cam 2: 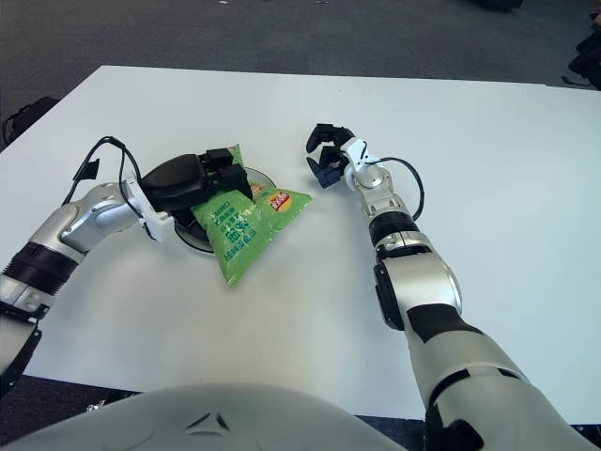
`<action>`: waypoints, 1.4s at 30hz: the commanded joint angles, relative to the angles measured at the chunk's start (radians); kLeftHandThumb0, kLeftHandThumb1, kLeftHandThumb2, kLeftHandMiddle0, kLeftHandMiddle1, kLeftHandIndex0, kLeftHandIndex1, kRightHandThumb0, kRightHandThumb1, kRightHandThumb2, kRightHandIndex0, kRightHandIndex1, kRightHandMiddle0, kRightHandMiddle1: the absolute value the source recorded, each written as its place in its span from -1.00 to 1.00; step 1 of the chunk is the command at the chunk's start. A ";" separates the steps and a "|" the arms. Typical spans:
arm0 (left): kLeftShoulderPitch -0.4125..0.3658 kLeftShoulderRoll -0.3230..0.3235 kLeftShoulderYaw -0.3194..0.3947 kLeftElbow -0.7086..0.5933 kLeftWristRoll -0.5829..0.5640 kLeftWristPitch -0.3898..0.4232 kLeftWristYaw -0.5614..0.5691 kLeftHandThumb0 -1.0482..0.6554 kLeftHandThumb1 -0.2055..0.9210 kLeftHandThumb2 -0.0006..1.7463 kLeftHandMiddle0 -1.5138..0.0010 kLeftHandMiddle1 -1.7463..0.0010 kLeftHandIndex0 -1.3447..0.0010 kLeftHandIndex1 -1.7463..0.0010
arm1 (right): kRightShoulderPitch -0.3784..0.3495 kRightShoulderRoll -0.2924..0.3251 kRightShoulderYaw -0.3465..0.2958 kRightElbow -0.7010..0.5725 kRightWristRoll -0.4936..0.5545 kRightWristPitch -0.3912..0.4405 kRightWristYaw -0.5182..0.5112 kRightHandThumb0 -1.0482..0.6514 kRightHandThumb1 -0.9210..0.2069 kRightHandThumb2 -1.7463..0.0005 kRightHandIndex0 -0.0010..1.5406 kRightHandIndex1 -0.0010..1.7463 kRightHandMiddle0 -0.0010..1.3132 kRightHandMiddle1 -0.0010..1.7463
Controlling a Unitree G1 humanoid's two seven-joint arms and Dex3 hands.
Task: Put the snack into the plate.
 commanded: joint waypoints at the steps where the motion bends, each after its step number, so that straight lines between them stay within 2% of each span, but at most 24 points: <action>1: 0.041 0.057 -0.042 0.006 -0.076 0.034 -0.211 -0.93 0.98 -0.51 0.94 0.23 0.99 0.09 | 0.083 0.003 0.039 0.065 -0.058 0.069 0.008 0.22 0.53 -0.79 0.02 1.00 0.05 0.80; 3: 0.045 0.062 -0.035 -0.002 -0.115 0.048 -0.252 -0.95 0.99 -0.53 0.97 0.42 1.00 0.30 | 0.083 0.002 0.045 0.064 -0.064 0.066 0.004 0.22 0.55 -0.80 0.03 1.00 0.07 0.78; 5: 0.049 0.065 -0.027 -0.009 -0.148 0.060 -0.285 -0.96 1.00 -0.55 0.98 0.52 1.00 0.43 | 0.083 0.001 0.049 0.065 -0.067 0.064 0.002 0.22 0.56 -0.80 0.04 1.00 0.08 0.77; 7: 0.053 0.062 -0.021 -0.016 -0.263 0.098 -0.375 -0.97 1.00 -0.57 0.99 0.62 1.00 0.56 | 0.081 0.002 0.048 0.065 -0.064 0.070 0.003 0.22 0.57 -0.81 0.04 1.00 0.08 0.78; 9: 0.056 0.061 -0.014 -0.023 -0.334 0.122 -0.434 -0.99 1.00 -0.59 0.99 0.84 1.00 0.82 | 0.080 0.003 0.046 0.065 -0.063 0.074 0.004 0.22 0.57 -0.82 0.04 1.00 0.06 0.82; 12: 0.056 0.067 -0.001 -0.035 -0.411 0.151 -0.508 -1.00 1.00 -0.61 1.00 0.95 1.00 0.94 | 0.080 0.004 0.040 0.065 -0.060 0.077 0.009 0.22 0.57 -0.83 0.04 1.00 0.04 0.85; 18: 0.033 0.064 0.028 -0.012 -0.565 0.170 -0.678 -1.00 1.00 -0.69 1.00 0.99 1.00 0.99 | 0.083 0.006 0.029 0.064 -0.051 0.073 0.018 0.22 0.55 -0.83 0.04 1.00 -0.01 0.89; 27: 0.026 -0.017 0.108 0.067 -0.759 0.168 -0.839 -0.98 0.99 -0.75 1.00 1.00 1.00 1.00 | 0.083 0.007 0.032 0.068 -0.059 0.076 0.013 0.22 0.52 -0.82 0.03 1.00 -0.06 0.91; 34: 0.019 -0.066 0.195 0.118 -0.829 0.221 -0.868 -0.98 0.99 -0.77 1.00 1.00 1.00 1.00 | 0.082 0.007 0.038 0.068 -0.063 0.075 0.017 0.22 0.52 -0.81 0.02 1.00 -0.03 0.88; 42: 0.023 -0.123 0.286 0.161 -0.813 0.190 -0.809 -1.00 1.00 -0.72 1.00 1.00 1.00 1.00 | 0.082 0.005 0.048 0.067 -0.073 0.070 0.011 0.22 0.57 -0.84 0.05 1.00 0.01 0.87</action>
